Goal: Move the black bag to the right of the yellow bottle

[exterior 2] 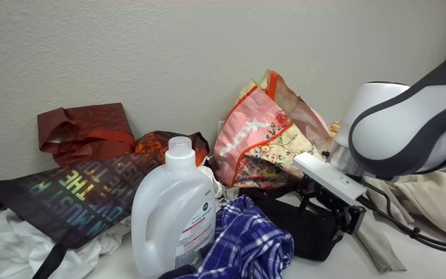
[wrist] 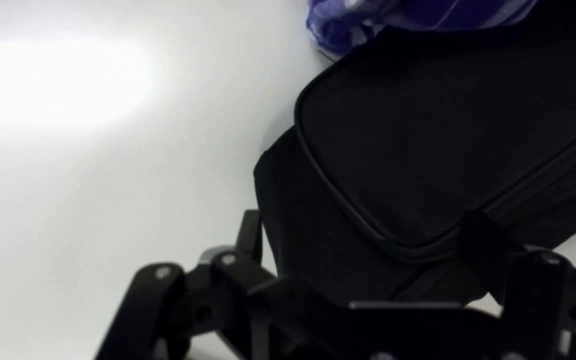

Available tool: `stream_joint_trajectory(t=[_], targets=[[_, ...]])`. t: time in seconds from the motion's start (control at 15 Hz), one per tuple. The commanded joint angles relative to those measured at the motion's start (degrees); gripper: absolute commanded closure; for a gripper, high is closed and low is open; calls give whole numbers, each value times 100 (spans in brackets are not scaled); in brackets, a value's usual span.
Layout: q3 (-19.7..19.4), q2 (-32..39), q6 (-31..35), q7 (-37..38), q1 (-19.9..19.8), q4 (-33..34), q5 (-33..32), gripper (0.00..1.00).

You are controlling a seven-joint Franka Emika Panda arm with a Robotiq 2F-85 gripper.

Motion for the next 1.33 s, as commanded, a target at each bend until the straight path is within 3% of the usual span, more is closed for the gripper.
stream_joint_trajectory(t=[0.0, 0.6, 0.67, 0.87, 1.27], targets=[[-118, 506, -7, 504, 190, 559, -35, 0], [-573, 1193, -177, 1565, 626, 936, -594, 0], [-581, 1225, -175, 1568, 674, 935, -618, 25], [-594, 1221, -98, 1614, 763, 911, -692, 39], [-632, 1162, 43, 1632, 835, 839, -717, 83]])
